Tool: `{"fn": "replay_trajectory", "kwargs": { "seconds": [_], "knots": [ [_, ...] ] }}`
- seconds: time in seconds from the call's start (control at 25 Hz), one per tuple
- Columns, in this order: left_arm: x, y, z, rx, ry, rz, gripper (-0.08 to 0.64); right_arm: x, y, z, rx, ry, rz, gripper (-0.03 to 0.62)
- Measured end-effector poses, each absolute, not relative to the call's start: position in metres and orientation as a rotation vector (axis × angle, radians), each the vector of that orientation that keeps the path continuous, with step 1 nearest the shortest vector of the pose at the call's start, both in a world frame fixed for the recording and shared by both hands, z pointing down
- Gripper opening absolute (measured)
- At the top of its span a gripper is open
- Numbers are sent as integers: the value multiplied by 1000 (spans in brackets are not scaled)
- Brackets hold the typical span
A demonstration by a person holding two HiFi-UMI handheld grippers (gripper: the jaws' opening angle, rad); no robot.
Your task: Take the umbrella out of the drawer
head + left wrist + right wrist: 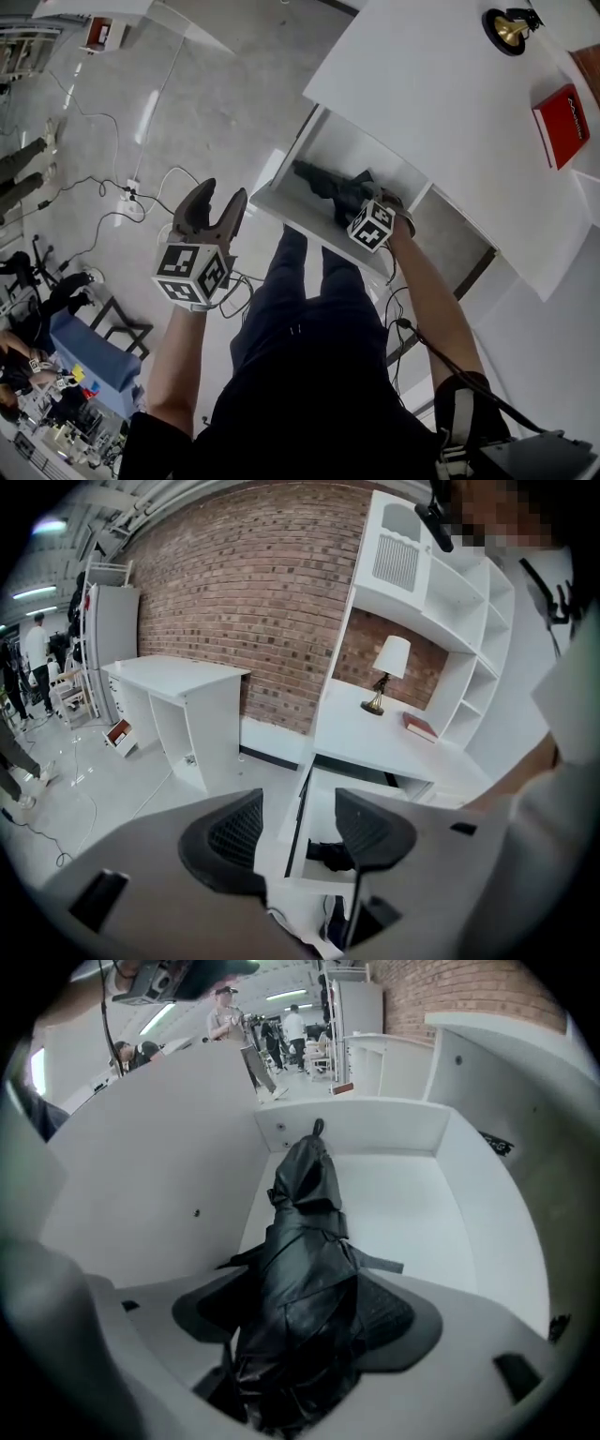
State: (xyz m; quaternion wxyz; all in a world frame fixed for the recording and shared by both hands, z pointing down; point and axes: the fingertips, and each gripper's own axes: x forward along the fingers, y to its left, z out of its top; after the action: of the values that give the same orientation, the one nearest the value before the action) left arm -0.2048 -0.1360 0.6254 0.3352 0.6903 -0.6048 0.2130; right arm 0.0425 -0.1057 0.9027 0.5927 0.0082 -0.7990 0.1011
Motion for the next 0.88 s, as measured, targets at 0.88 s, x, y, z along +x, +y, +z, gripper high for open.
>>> {"fn": "replay_trajectory", "kwargs": {
  "seconds": [0.88],
  "knots": [
    [-202, -135, 611, 1863, -1532, 559, 222, 40, -114, 885, 154, -1795, 346, 236]
  ]
}}
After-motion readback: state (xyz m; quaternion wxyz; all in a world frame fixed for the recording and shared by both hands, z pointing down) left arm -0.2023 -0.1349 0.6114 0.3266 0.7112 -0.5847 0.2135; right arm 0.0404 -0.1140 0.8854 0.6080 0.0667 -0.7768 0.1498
